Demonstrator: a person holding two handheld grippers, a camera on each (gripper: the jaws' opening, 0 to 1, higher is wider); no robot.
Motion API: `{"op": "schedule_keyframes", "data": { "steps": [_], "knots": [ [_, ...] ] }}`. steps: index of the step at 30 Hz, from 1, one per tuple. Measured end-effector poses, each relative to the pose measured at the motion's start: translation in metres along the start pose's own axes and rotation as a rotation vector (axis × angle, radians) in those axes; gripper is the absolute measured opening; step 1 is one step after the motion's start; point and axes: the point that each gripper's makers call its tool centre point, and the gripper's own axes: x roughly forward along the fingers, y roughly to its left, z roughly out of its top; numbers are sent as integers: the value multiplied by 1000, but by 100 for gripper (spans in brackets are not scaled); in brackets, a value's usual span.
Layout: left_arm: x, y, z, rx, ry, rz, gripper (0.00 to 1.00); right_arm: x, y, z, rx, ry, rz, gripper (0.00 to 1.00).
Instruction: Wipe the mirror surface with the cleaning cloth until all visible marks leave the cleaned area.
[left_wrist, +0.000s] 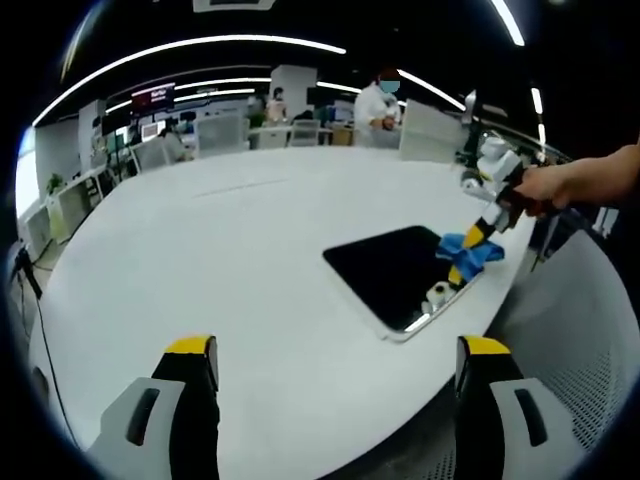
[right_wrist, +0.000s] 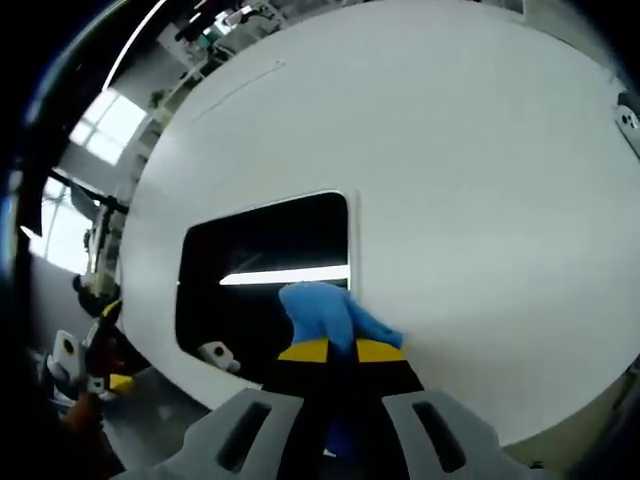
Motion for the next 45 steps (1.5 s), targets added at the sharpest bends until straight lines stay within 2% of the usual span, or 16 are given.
{"op": "schedule_keyframes", "data": {
  "steps": [31, 34, 37, 45],
  "knots": [
    [4, -5, 1, 5, 4, -3, 99, 0, 1, -2, 10, -7, 10, 2],
    [5, -6, 3, 19, 1, 6, 99, 0, 9, -1, 16, 5, 32, 2],
    [5, -7, 4, 22, -7, 3, 99, 4, 15, -1, -12, 12, 27, 2],
    [4, -8, 5, 12, -13, -1, 99, 13, 30, 0, -19, 23, 39, 2]
  ]
}}
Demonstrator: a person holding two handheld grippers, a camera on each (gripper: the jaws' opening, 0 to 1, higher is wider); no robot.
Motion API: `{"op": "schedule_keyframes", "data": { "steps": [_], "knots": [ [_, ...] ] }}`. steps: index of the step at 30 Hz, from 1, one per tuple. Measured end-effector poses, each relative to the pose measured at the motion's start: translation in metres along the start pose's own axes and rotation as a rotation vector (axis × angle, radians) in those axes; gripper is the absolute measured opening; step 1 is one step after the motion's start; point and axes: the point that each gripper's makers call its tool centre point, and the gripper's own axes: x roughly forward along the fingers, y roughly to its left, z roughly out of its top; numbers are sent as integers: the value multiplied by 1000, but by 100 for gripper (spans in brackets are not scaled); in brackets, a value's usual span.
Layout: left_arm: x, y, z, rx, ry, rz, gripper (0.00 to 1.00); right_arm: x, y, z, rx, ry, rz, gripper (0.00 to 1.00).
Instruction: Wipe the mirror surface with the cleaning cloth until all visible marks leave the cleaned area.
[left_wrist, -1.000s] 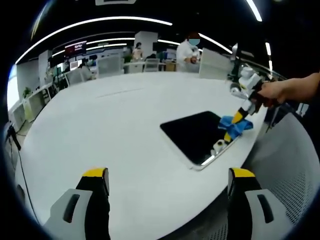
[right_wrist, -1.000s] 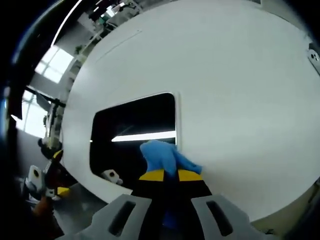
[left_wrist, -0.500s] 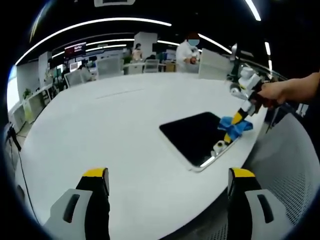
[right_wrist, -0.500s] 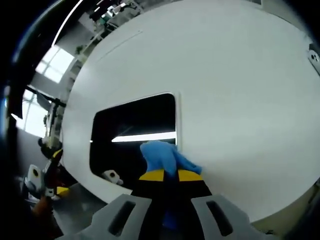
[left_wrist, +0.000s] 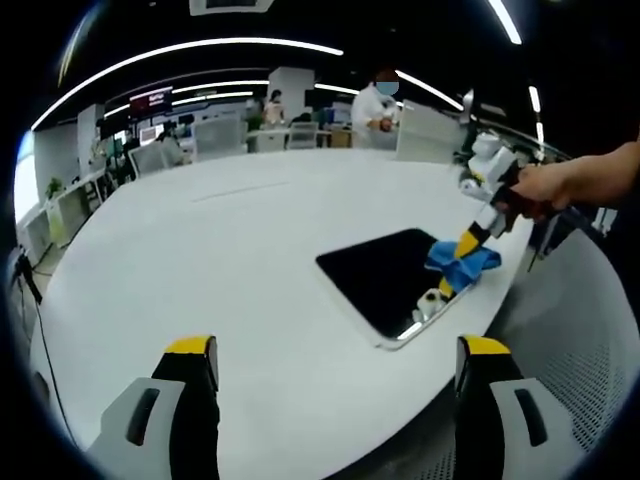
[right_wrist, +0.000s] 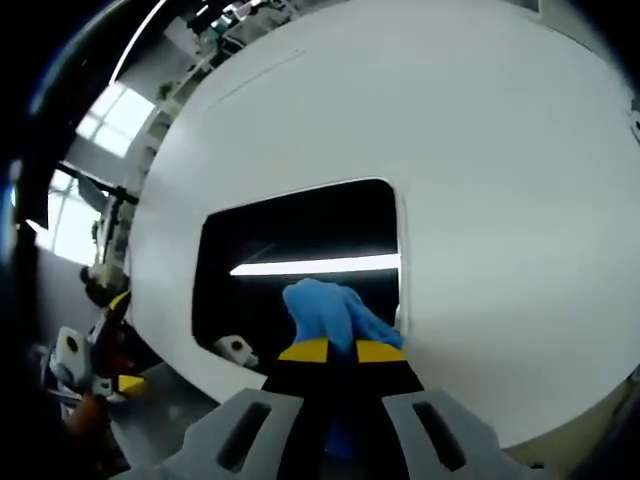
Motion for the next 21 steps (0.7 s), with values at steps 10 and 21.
{"op": "schedule_keyframes", "data": {
  "steps": [10, 21],
  "knots": [
    [0, 0, -1, 10, 5, -3, 98, 3, 19, -4, 0, -4, 12, 2],
    [0, 0, -1, 2, 6, -3, 98, 9, 37, -8, -35, -15, 8, 2]
  ]
}}
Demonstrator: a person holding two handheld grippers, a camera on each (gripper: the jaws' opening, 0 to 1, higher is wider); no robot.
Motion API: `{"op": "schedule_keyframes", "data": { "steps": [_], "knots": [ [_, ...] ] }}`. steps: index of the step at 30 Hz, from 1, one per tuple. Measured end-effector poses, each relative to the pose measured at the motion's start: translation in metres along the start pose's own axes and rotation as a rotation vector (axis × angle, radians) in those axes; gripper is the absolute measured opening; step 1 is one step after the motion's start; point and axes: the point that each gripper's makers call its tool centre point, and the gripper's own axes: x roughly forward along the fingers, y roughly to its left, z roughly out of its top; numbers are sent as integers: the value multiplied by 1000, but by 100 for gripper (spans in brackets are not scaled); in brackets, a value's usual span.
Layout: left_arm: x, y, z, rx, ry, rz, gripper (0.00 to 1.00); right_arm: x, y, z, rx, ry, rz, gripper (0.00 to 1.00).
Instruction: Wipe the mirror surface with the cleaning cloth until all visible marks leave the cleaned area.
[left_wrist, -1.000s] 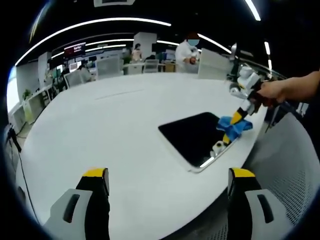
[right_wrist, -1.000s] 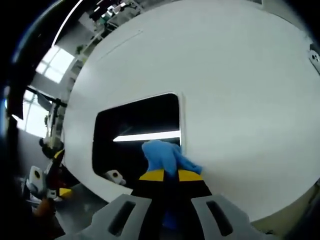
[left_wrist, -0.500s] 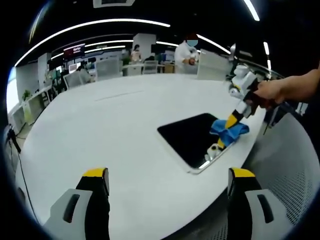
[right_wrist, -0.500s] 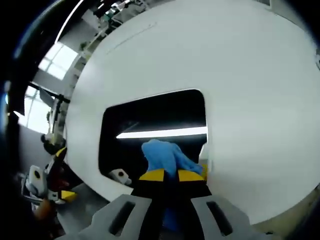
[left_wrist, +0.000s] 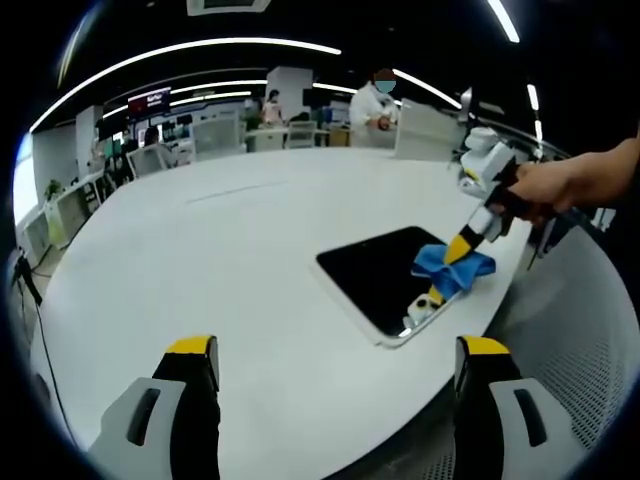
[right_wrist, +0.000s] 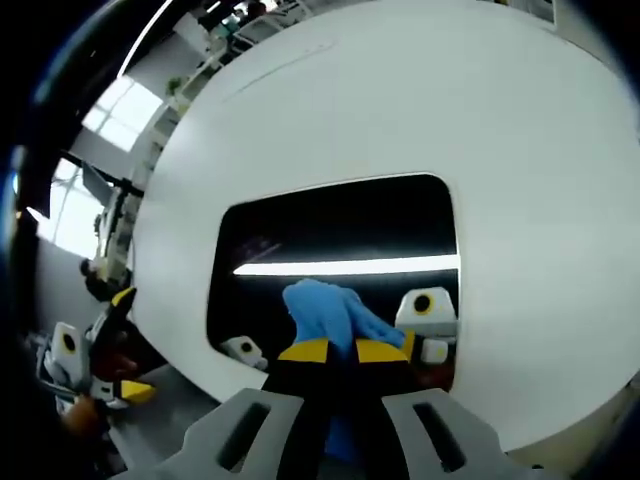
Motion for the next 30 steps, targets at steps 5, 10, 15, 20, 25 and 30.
{"op": "schedule_keyframes", "data": {
  "steps": [5, 10, 15, 20, 25, 30],
  "knots": [
    [0, 1, 1, -9, -6, 1, 98, 3, 9, -2, -16, 4, 6, 2],
    [0, 1, 1, -8, -5, -1, 98, 8, 21, -3, -51, 6, 0, 2],
    [0, 1, 1, -6, -6, -2, 98, 13, 33, -3, -71, -2, -1, 2],
    [-1, 2, 0, -8, -3, 0, 97, 17, 43, -3, -90, -11, 5, 2],
    [-1, 1, 1, -4, -3, 3, 97, 20, 49, -3, -128, 13, -4, 3],
    [-1, 1, 0, -3, -1, 6, 97, 22, 54, -4, -152, 20, -7, 3]
  ]
}}
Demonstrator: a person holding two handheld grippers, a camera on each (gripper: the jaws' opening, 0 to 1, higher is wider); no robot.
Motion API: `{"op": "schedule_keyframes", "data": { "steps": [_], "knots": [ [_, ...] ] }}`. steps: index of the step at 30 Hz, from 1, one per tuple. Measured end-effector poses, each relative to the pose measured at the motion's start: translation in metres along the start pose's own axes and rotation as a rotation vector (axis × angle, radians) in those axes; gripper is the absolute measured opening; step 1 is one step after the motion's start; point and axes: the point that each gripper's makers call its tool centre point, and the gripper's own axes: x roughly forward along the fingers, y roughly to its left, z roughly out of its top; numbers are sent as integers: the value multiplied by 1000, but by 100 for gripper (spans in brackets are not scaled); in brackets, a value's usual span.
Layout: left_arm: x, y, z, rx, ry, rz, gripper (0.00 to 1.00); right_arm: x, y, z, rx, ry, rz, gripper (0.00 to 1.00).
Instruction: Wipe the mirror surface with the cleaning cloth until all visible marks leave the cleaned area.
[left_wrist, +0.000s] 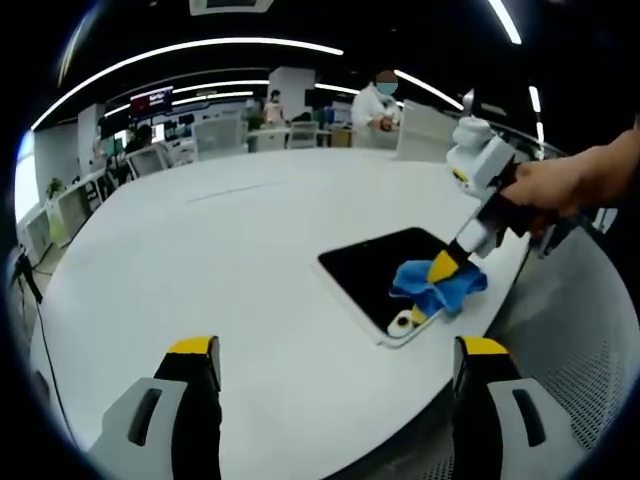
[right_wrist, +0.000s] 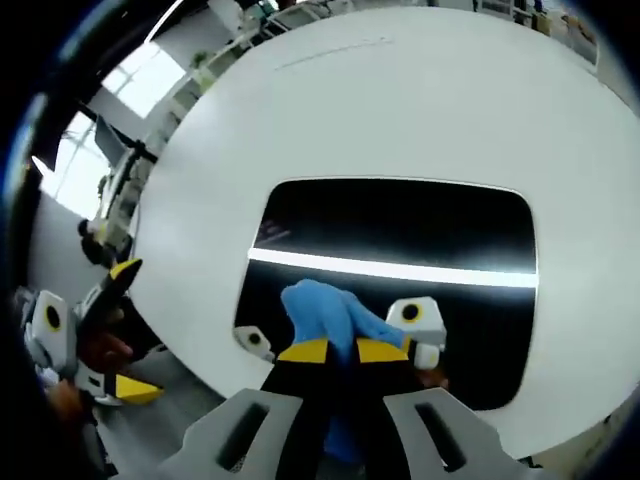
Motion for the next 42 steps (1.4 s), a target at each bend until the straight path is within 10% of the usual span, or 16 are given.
{"op": "schedule_keyframes", "data": {
  "steps": [42],
  "knots": [
    [1, -2, -4, 16, 20, -17, 97, 16, 37, 9, 76, 32, 19, 3]
  ]
}}
